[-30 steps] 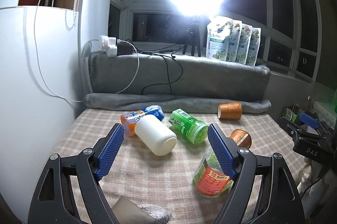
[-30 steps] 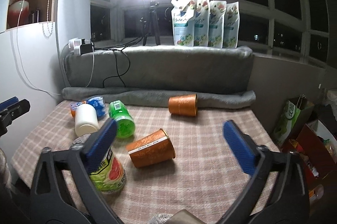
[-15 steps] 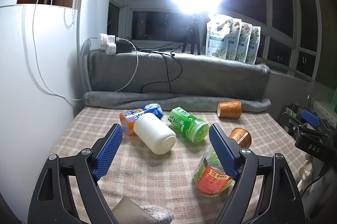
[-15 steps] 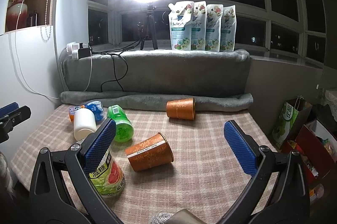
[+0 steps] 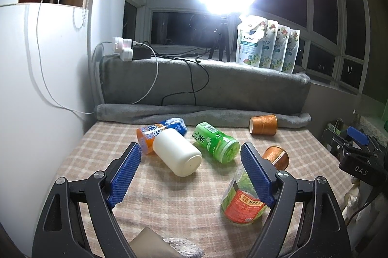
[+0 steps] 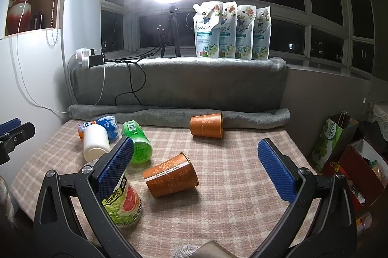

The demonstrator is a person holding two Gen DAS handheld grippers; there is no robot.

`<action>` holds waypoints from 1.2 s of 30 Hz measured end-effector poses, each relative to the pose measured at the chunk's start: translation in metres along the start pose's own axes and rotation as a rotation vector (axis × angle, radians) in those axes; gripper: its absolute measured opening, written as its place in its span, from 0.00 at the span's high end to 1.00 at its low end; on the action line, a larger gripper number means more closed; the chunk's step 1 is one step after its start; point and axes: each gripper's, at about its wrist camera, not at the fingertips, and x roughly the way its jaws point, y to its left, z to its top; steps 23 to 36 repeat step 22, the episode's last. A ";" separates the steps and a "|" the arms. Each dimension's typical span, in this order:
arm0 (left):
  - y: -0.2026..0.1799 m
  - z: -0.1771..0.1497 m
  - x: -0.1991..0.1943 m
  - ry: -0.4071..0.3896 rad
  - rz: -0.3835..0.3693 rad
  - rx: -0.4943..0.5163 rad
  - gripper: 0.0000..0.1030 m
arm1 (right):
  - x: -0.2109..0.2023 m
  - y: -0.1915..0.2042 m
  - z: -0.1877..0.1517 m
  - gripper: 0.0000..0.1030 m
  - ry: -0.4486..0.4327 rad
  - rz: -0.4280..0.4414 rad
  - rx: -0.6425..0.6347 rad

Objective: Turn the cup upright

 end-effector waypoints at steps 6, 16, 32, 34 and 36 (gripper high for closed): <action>0.001 0.000 0.001 0.002 0.000 -0.001 0.18 | 0.000 0.000 0.000 0.00 0.000 -0.001 -0.001; 0.001 0.000 0.002 0.002 0.000 0.000 0.18 | 0.000 0.001 -0.001 0.00 0.001 -0.002 -0.002; 0.002 -0.001 0.002 -0.016 0.008 0.006 0.18 | 0.001 0.001 -0.001 0.00 0.002 -0.002 -0.002; 0.002 -0.001 0.002 -0.016 0.008 0.006 0.18 | 0.001 0.001 -0.001 0.00 0.002 -0.002 -0.002; 0.002 -0.001 0.002 -0.016 0.008 0.006 0.18 | 0.001 0.001 -0.001 0.00 0.002 -0.002 -0.002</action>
